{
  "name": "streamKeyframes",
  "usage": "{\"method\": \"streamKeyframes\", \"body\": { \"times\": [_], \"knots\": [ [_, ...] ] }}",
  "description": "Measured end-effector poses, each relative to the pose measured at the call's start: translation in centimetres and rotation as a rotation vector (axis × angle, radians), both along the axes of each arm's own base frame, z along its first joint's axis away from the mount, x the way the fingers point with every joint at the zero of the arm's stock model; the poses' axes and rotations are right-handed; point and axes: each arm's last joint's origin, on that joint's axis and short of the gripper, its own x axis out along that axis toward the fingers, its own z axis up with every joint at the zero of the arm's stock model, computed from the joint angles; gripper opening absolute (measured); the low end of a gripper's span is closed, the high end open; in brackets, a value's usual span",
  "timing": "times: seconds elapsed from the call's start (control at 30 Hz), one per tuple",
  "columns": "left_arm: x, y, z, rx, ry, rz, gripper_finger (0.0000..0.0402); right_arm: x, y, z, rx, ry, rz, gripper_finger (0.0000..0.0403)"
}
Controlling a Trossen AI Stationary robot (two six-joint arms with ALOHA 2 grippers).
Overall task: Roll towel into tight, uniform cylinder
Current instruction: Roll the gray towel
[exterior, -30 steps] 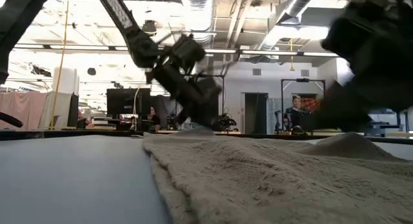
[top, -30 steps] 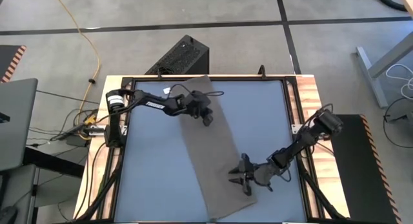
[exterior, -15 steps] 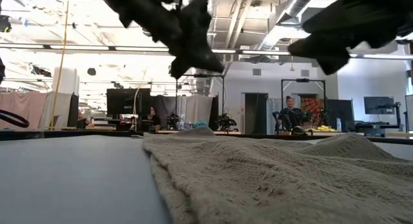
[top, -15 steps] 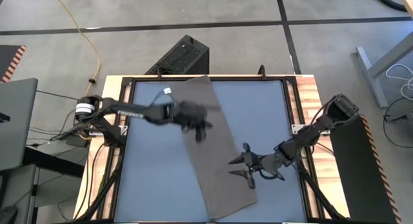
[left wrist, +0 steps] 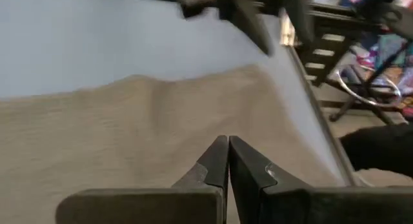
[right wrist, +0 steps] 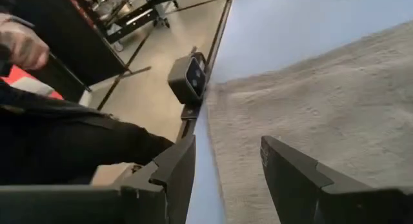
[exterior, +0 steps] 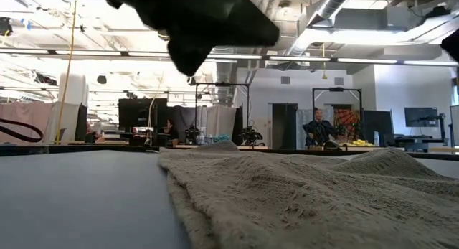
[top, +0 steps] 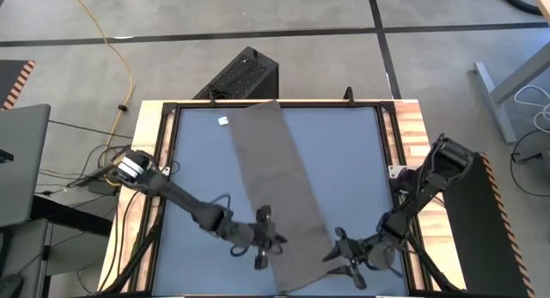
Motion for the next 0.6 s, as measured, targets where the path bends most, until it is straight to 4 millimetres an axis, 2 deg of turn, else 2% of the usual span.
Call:
{"method": "streamKeyframes", "body": {
  "times": [0.13, 0.23, 0.33, 0.43, 0.6],
  "knots": [
    [0.8, -2.7, -0.5, 0.035, -0.011, -0.122, 0.0022, -0.5, 1.5, 0.9, -0.085, 0.047, 0.048, 0.0202],
    [0.7, -4.4, -0.7, 0.115, 0.037, -0.206, 0.0051, -0.9, 2.4, 1.5, -0.256, 0.061, 0.151, 0.0202],
    [1.2, -5.9, 0.1, 0.158, 0.052, -0.225, 0.0084, -1.2, 3.0, 2.1, -0.389, 0.070, 0.217, 0.0202],
    [1.5, -6.9, -0.1, 0.209, 0.083, -0.242, 0.0114, -1.0, 3.1, 2.5, -0.411, 0.073, 0.219, 0.0202],
    [2.0, -6.7, -2.5, 0.280, 0.168, -0.237, 0.0136, -0.4, 2.7, 1.4, -0.502, 0.104, 0.221, 0.0202]
  ]
}}
